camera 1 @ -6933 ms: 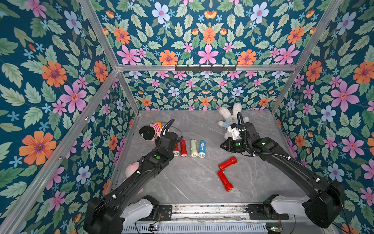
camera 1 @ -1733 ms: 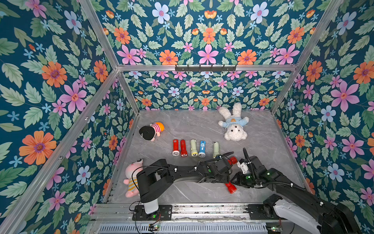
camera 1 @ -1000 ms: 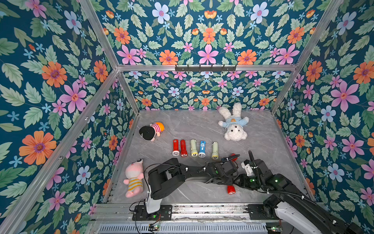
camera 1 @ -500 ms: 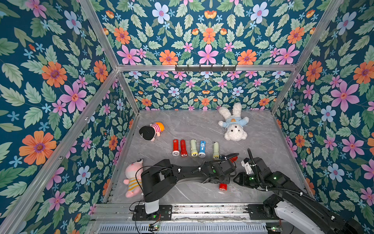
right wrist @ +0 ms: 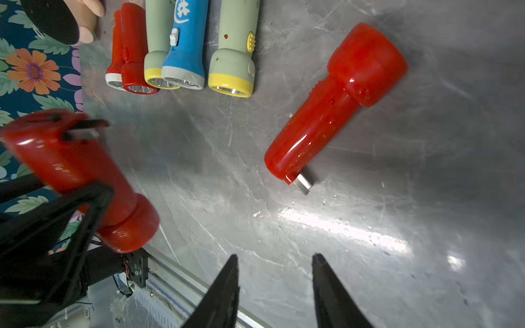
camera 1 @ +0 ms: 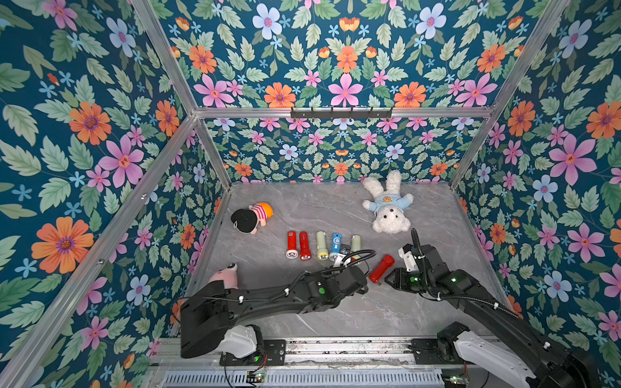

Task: Close the plug at the bottom of the flashlight
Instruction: Pick up the flashlight from the center of the board, then close the plug of the flashlight.

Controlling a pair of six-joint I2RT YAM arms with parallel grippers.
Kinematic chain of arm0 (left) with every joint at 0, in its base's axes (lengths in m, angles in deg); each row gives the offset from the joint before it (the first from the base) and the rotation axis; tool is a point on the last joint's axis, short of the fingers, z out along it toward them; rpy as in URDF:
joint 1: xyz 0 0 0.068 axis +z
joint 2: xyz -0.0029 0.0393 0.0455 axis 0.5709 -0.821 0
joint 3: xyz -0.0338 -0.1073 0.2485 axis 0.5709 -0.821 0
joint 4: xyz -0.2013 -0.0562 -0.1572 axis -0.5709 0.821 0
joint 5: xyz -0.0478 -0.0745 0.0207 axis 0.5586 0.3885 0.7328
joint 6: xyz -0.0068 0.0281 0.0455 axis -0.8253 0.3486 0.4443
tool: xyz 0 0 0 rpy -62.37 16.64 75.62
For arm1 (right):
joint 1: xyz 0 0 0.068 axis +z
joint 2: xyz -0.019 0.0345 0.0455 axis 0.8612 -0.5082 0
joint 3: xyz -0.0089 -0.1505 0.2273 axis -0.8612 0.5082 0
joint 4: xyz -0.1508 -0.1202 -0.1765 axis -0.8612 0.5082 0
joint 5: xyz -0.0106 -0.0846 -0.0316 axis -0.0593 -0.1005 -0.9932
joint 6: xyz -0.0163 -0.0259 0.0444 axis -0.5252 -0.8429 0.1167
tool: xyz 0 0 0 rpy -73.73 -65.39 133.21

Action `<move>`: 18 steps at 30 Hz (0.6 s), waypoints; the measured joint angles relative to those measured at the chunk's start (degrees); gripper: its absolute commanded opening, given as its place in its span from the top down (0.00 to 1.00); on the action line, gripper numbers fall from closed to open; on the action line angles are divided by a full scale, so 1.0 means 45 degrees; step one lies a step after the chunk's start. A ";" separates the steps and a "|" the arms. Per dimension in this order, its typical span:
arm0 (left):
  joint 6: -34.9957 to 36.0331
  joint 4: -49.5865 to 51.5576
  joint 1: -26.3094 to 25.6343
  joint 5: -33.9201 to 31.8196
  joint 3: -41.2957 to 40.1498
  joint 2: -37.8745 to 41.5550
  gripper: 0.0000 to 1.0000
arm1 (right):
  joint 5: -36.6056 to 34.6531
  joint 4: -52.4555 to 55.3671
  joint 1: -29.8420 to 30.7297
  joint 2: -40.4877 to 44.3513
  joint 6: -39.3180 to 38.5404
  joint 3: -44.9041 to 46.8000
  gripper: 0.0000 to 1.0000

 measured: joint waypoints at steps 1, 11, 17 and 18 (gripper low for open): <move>0.0413 -0.0593 0.0044 -0.0112 -0.0568 0.0573 1.00 | 0.0146 -0.0165 -0.0063 -0.0301 -0.0058 -0.0136 0.59; 0.4323 -0.7674 0.0763 -0.0102 -0.5785 0.6033 1.00 | 0.2161 -0.2919 -0.0214 -0.2594 -0.1039 -0.1821 0.60; 0.5722 -1.0486 0.1316 0.0884 -0.7907 0.7261 1.00 | 0.3789 -0.4886 -0.0214 -0.3264 -0.1035 -0.2409 0.57; 0.5814 -1.0754 0.1491 0.1205 -0.8019 0.7310 1.00 | 0.4056 -0.5192 -0.0209 -0.3308 -0.1025 -0.2477 0.54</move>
